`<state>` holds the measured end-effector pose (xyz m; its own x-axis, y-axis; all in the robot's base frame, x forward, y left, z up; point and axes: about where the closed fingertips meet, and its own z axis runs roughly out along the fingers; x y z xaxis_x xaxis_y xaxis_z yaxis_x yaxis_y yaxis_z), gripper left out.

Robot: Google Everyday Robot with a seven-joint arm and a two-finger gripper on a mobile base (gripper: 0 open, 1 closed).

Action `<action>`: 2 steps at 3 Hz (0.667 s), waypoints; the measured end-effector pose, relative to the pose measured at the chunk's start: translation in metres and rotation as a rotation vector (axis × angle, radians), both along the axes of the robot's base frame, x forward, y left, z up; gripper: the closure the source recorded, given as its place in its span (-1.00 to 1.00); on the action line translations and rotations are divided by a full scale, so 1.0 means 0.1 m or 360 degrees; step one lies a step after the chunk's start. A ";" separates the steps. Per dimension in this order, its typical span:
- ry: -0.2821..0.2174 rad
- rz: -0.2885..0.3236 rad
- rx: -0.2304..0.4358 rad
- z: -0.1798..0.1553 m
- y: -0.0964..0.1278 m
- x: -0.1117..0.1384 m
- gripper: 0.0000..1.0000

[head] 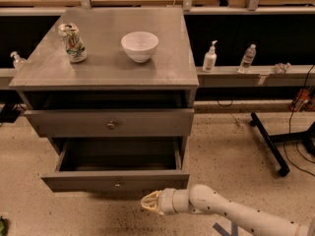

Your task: Close middle drawer

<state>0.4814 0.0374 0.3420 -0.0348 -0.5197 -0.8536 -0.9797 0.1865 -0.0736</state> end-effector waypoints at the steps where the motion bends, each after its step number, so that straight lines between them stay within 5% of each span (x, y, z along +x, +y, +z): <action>1: -0.0018 -0.0055 0.0044 -0.07 0.00 0.57 1.00; 2: 0.0000 -0.0032 0.0046 -0.09 0.04 0.58 1.00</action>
Offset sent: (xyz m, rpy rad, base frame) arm 0.1512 -0.0139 0.0210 0.0993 -0.0907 -0.0553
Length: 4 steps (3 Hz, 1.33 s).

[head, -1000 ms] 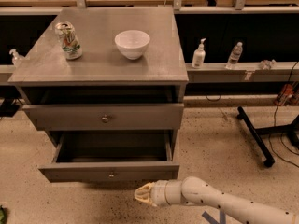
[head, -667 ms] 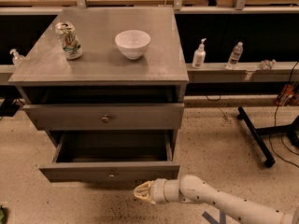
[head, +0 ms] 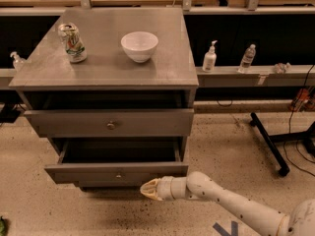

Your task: Close middle drawer

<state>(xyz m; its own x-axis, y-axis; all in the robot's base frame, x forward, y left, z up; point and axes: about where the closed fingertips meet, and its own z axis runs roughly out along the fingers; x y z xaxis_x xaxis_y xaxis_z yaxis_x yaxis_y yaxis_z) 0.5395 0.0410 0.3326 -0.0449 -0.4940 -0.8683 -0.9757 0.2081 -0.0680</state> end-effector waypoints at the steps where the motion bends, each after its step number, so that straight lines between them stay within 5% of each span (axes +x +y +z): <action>1: -0.0051 0.0057 -0.0004 0.09 0.08 0.23 1.00; 4: -0.0163 0.0032 0.0005 0.29 0.04 0.59 1.00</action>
Offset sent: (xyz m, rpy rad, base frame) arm 0.1238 0.0049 0.0680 0.0169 -0.2225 0.0140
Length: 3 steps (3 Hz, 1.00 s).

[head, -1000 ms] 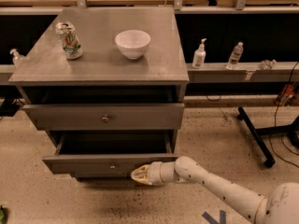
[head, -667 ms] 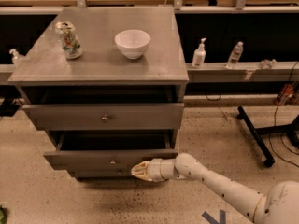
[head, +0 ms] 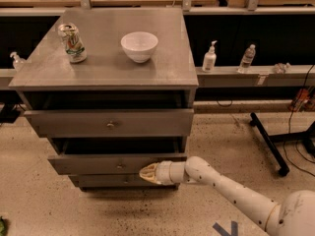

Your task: Close middle drawer

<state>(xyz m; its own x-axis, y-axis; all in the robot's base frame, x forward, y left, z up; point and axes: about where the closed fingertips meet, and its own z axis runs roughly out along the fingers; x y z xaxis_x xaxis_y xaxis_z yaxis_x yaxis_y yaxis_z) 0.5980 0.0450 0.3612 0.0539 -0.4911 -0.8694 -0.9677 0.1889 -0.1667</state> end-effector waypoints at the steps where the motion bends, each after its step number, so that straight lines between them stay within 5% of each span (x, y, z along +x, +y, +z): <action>1: -0.0046 -0.0027 0.0014 0.06 -0.04 0.23 1.00; 3: -0.0072 -0.0055 0.0023 0.07 -0.09 0.42 1.00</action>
Offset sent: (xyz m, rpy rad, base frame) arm 0.0989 -0.0271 0.0112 0.0257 -0.0929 -0.0954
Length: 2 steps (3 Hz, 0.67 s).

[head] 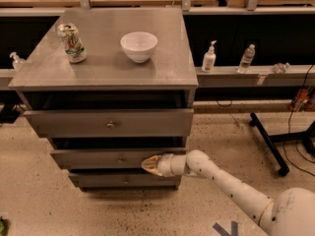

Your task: Close middle drawer

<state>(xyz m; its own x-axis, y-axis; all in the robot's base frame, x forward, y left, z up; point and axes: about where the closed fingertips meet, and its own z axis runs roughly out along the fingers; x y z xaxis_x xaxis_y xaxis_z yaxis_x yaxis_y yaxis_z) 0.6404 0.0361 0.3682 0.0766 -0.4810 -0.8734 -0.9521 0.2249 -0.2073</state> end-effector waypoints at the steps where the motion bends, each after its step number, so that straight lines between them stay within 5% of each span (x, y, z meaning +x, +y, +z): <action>1: -0.0002 -0.0002 0.0001 0.00 -0.01 0.00 1.00; 2: 0.0015 -0.0015 0.0030 -0.10 -0.05 0.12 1.00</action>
Offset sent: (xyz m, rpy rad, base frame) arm 0.0307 -0.0118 -0.0235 0.0433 0.0226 -0.0141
